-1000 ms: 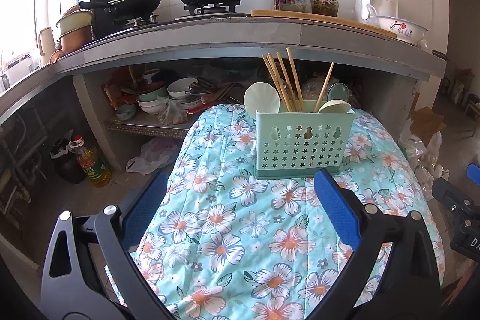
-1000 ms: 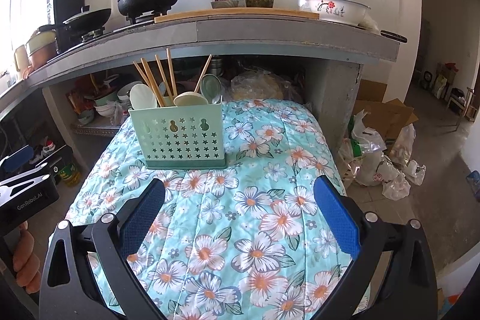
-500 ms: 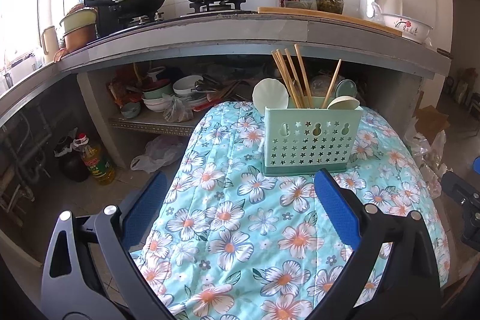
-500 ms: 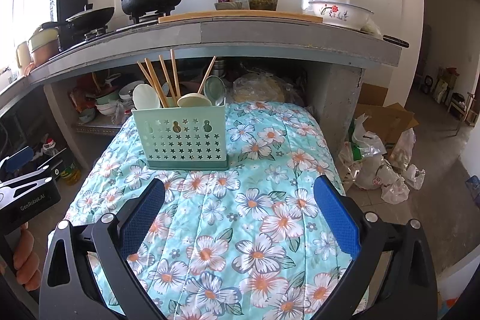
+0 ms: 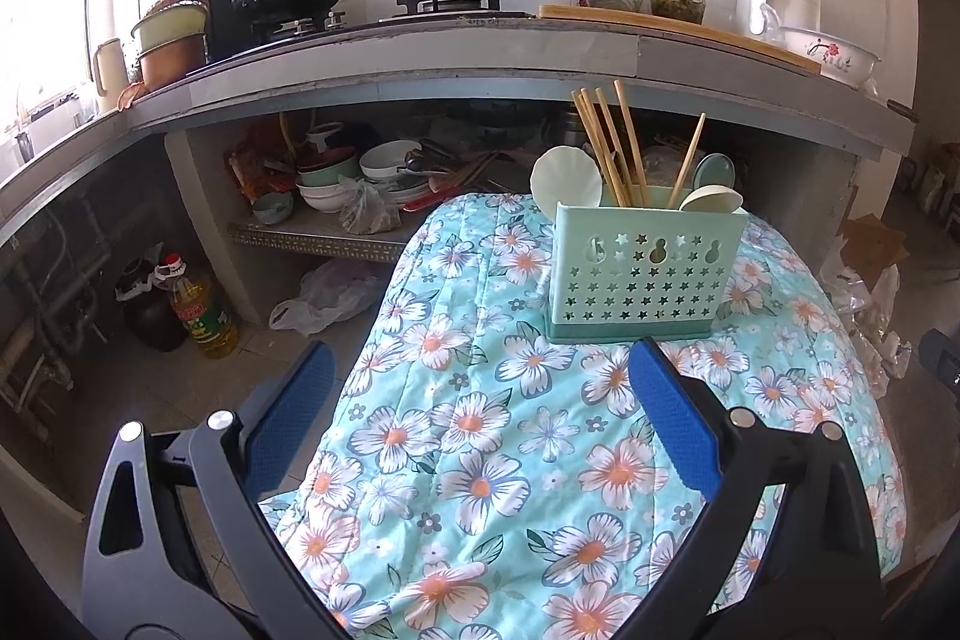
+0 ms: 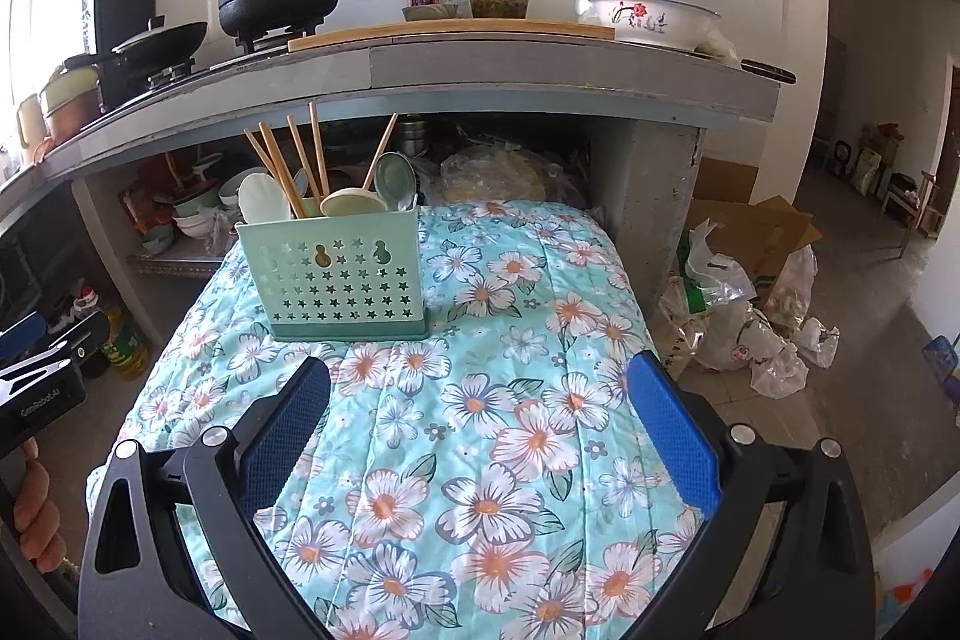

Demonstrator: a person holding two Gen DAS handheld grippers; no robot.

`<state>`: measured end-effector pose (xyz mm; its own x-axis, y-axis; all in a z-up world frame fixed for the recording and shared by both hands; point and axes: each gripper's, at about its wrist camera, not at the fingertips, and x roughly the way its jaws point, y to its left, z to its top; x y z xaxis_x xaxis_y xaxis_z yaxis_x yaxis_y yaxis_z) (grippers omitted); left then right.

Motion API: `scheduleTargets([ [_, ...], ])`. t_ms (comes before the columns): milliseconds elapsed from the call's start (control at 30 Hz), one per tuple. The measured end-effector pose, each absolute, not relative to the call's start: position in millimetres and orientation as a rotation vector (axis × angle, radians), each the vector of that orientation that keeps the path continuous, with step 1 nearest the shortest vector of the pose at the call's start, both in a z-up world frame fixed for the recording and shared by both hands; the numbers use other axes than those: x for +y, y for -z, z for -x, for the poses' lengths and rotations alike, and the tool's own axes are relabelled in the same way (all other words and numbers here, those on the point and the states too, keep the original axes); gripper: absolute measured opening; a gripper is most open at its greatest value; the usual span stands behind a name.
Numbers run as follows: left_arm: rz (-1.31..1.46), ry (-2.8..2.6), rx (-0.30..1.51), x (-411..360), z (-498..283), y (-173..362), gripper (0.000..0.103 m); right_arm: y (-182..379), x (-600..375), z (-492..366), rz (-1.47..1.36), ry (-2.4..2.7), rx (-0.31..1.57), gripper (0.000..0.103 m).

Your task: Organize utensils

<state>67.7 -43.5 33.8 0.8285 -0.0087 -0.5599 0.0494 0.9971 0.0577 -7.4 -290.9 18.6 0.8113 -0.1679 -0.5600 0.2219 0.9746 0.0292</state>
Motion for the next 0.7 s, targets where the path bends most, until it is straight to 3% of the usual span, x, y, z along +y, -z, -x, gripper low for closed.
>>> scheduleTargets([
  [700,-0.069,0.042,0.599,-47.8,-66.0,-34.9,0.095,-20.3,-286.0,9.1,-0.072,0.193,0.580,0.097],
])
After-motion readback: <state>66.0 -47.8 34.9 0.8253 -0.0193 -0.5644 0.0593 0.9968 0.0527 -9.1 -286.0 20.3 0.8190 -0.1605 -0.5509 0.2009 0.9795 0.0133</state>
